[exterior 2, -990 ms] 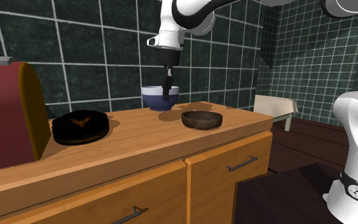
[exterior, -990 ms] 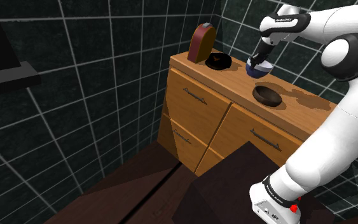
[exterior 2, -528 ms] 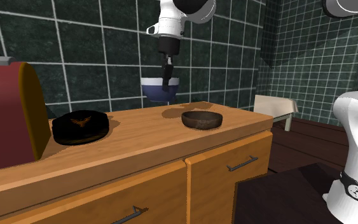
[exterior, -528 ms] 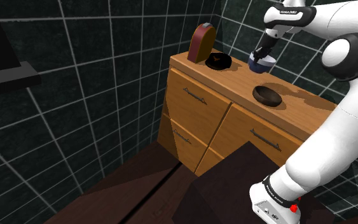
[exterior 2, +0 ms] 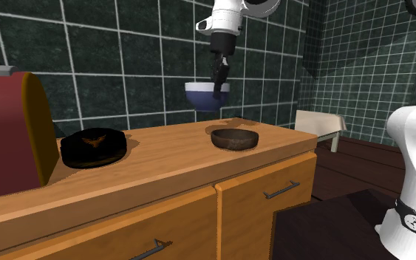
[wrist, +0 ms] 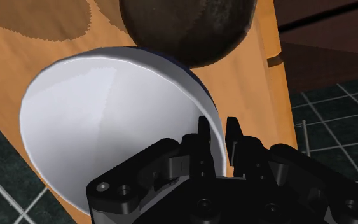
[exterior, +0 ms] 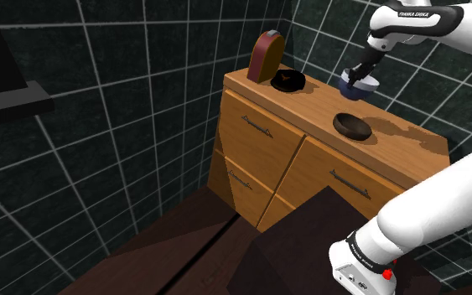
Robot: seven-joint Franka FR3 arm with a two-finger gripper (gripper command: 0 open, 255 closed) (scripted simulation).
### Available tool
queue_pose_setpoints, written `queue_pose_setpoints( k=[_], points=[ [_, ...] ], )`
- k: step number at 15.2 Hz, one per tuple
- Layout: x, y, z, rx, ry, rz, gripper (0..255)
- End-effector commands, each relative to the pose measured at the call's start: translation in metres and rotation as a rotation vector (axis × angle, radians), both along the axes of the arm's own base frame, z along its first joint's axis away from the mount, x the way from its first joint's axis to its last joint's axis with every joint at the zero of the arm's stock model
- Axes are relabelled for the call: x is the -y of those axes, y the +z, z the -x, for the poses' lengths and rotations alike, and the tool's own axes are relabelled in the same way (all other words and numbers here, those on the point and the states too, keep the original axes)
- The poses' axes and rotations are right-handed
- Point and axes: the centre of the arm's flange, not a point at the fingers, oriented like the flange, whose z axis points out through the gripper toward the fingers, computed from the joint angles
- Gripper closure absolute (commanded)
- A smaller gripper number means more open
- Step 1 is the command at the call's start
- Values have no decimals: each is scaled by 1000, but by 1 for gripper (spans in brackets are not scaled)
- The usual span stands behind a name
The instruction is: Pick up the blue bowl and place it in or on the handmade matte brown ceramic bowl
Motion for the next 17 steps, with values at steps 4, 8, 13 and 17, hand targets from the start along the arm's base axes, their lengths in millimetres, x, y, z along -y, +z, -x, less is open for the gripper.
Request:
queue_pose_setpoints(
  k=[4, 8, 13, 17],
  points=[
    [-22, 9, 60, 1, 1, 1, 255],
    [-36, 9, 95, 1, 1, 1, 255],
    [-36, -17, 95, 1, 1, 1, 255],
    [-36, -38, 95, 1, 1, 1, 255]
  ],
)
